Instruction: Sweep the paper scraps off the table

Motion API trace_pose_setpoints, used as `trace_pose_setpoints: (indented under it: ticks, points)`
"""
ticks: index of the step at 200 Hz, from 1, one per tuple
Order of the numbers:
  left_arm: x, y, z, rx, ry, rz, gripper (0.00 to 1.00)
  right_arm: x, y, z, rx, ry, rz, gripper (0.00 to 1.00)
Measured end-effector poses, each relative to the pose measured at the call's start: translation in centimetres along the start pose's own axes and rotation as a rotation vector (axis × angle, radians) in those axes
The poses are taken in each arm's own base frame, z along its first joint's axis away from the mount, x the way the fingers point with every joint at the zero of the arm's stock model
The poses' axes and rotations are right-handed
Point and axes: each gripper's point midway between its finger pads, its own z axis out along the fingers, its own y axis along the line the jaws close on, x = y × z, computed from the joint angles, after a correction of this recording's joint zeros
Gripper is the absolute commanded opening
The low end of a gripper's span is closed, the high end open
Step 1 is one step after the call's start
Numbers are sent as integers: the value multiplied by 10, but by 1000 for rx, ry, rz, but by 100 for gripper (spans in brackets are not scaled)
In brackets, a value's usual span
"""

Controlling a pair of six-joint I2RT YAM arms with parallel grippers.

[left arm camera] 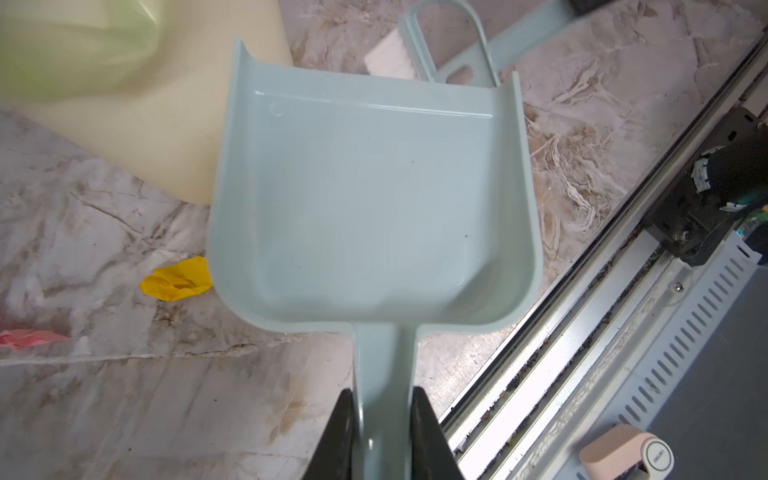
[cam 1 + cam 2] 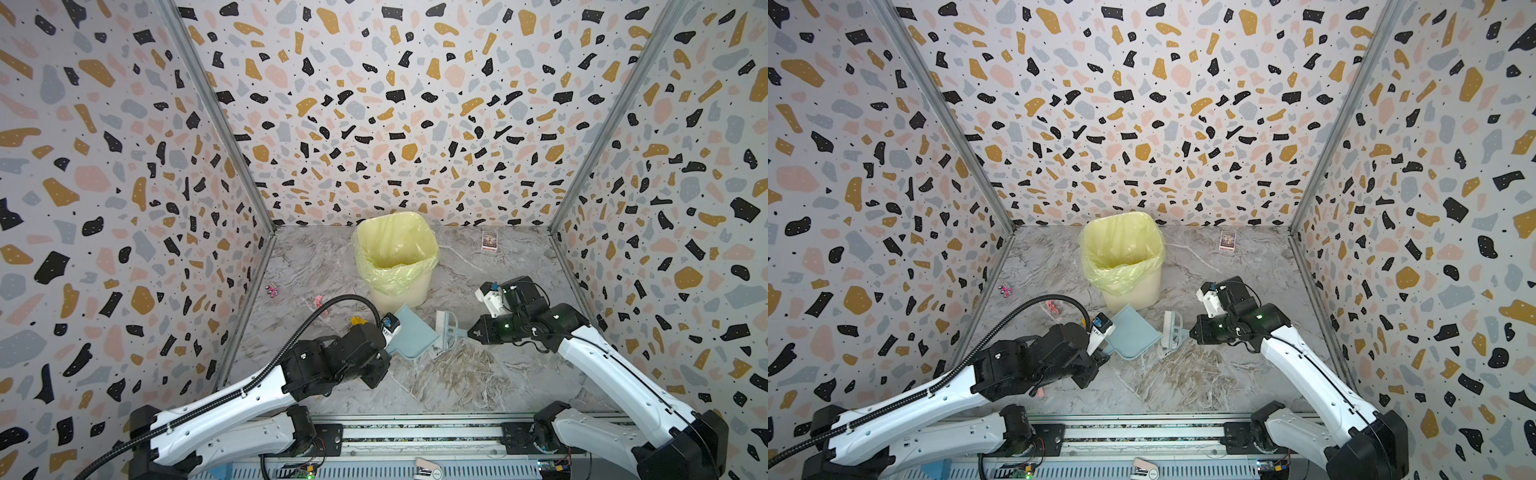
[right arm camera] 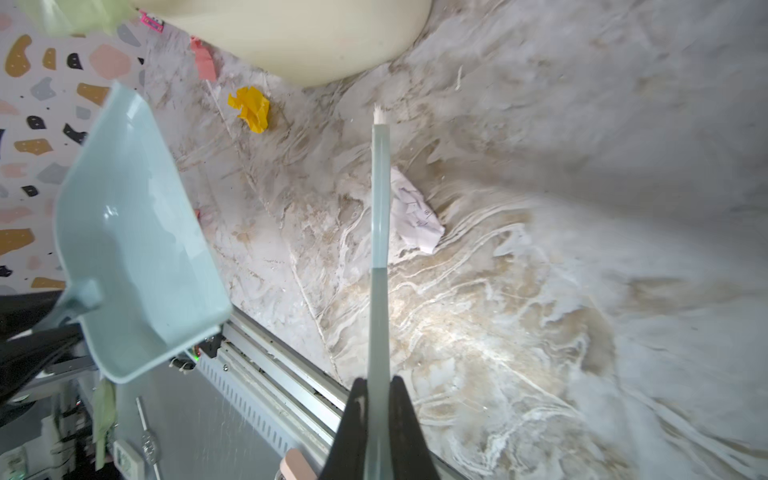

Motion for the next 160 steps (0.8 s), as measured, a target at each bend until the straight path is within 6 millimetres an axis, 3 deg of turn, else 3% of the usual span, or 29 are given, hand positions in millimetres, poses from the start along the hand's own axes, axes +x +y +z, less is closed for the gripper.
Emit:
trace_pose_setpoints:
  ticks: [27, 56, 127, 160]
  points:
    - [18, -7, 14, 13, 59, 6, 0, -11, -15, -11, 114, -28, -26, 0]
    - [35, -11, 30, 14, 124, 13, 0, -10, -28, -3, 230, 6, -67, 0]
    - [60, -16, 63, -21, 279, 46, 0, -19, -14, 20, 363, 38, -228, 0]
    - [59, -18, 69, -23, 281, 47, 0, -22, -12, 23, 390, 27, -263, 0]
